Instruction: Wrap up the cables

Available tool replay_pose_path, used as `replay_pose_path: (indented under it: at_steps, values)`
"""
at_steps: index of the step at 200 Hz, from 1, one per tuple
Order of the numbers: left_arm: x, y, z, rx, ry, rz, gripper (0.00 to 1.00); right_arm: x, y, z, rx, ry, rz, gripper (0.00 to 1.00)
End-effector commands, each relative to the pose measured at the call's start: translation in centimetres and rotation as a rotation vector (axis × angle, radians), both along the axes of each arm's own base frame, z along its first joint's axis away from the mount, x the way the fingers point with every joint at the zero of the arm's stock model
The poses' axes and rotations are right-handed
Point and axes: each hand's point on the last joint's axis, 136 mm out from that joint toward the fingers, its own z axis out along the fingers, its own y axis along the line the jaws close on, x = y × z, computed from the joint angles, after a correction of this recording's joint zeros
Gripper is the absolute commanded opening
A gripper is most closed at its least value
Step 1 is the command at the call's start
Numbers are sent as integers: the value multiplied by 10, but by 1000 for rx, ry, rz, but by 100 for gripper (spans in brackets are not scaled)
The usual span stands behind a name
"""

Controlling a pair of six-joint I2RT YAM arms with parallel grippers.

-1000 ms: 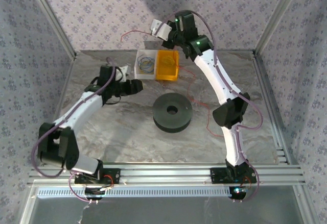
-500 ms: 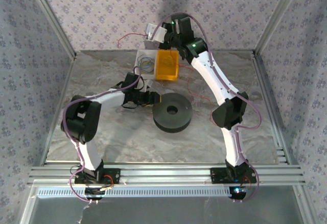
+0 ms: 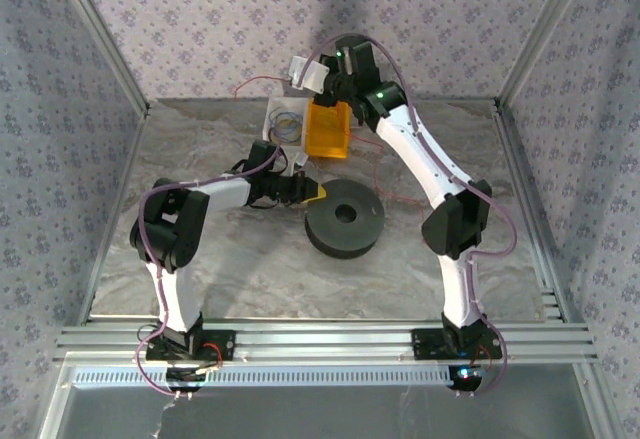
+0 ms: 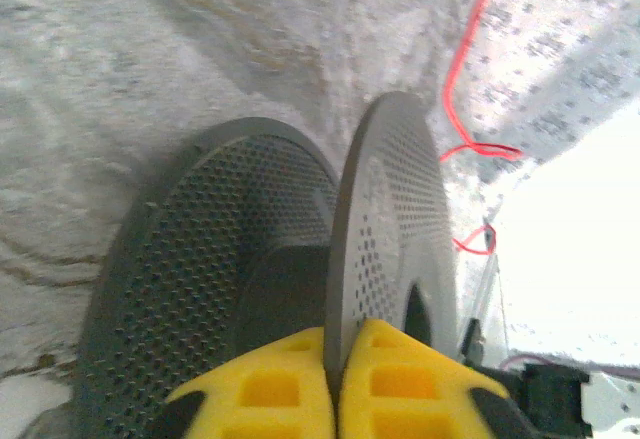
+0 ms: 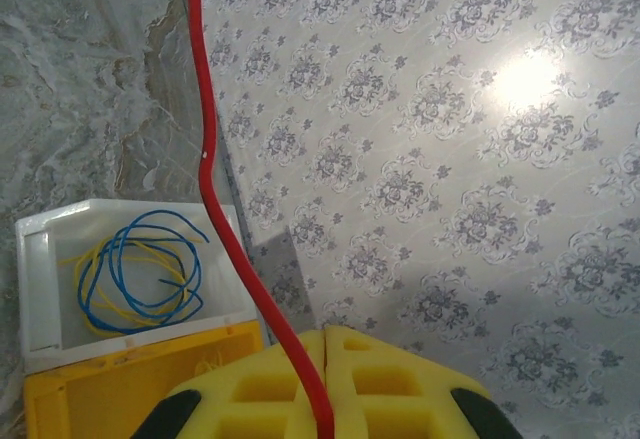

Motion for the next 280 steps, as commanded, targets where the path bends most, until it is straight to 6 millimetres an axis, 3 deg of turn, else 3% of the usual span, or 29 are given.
replay_pose_path:
  at_steps: [1, 17, 32, 52, 68, 82, 93, 165, 230, 242, 280]
  values:
    - [2, 6, -8, 60, -13, 32, 0, -6, -16, 36, 68, -55, -38, 0]
    - [2, 18, 3, 109, -34, 54, 0, -9, -21, 37, 78, -51, -44, 0]
    - [0, 40, 17, 265, -88, 80, 0, -9, -28, 39, 94, -50, -58, 0]
    - [1, 88, 57, 607, -276, 147, 0, -7, -36, 39, 134, -38, -68, 0]
    - [2, 125, 96, 783, -377, 219, 0, -4, -38, 38, 146, -35, -76, 0]
    - [4, 144, 123, 866, -434, 253, 0, 0, -37, 34, 162, -30, -75, 0]
    - [5, 155, 131, 930, -450, 263, 0, 4, -34, 32, 173, -26, -76, 0]
    - [27, 187, 100, 1157, -401, 371, 0, 12, -17, -3, 173, 49, -67, 0]
    - [35, 187, 100, 1110, -391, 433, 0, 4, -6, -26, 145, 95, -35, 0]
    - [35, 187, 100, 1091, -386, 435, 5, 4, -5, -29, 145, 101, -29, 0]
    - [34, 193, 104, 1015, -353, 466, 8, 6, 1, -35, 134, 111, -14, 0]
